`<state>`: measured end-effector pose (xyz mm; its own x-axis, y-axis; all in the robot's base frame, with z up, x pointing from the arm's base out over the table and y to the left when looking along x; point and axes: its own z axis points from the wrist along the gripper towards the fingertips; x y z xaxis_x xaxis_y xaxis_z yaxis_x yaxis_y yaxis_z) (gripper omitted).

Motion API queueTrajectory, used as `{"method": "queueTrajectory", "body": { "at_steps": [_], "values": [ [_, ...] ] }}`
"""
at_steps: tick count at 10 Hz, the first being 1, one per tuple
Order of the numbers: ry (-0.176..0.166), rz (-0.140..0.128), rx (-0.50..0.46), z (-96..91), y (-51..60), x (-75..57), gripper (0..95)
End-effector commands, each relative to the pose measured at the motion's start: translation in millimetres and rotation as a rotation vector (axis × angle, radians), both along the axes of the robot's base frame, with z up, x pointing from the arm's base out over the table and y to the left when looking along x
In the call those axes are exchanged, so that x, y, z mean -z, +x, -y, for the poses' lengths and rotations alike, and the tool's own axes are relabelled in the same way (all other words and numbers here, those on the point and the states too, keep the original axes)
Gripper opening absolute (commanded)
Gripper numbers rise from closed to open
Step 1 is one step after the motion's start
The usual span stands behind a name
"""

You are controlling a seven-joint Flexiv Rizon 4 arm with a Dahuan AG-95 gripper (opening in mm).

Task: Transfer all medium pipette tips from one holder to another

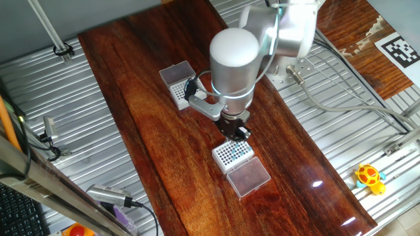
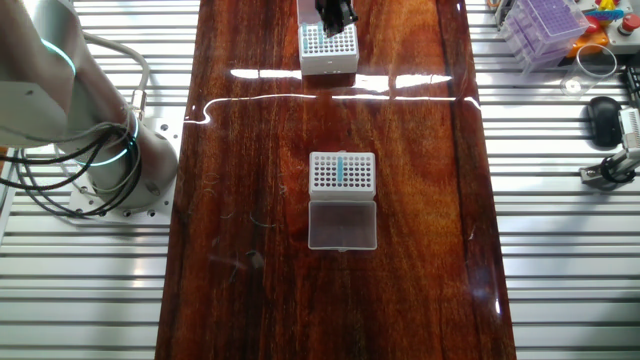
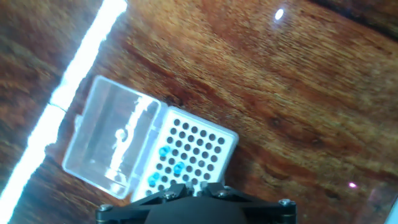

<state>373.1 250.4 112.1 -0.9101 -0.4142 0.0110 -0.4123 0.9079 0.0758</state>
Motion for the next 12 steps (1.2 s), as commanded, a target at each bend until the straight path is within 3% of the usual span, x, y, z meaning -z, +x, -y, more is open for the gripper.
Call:
{"method": "queueTrajectory", "body": {
  "at_steps": [1, 2, 7, 12],
  "values": [
    [-0.030, -0.002, -0.021, -1.8, 1.7, 1.5, 0.0],
    [-0.026, -0.001, -0.033, -1.8, 1.7, 1.5, 19.0],
    [-0.028, 0.004, 0.014, -19.5, 12.3, 6.9, 19.0],
    [-0.026, 0.006, 0.007, -19.1, 15.6, 18.1, 19.0]
  ]
}}
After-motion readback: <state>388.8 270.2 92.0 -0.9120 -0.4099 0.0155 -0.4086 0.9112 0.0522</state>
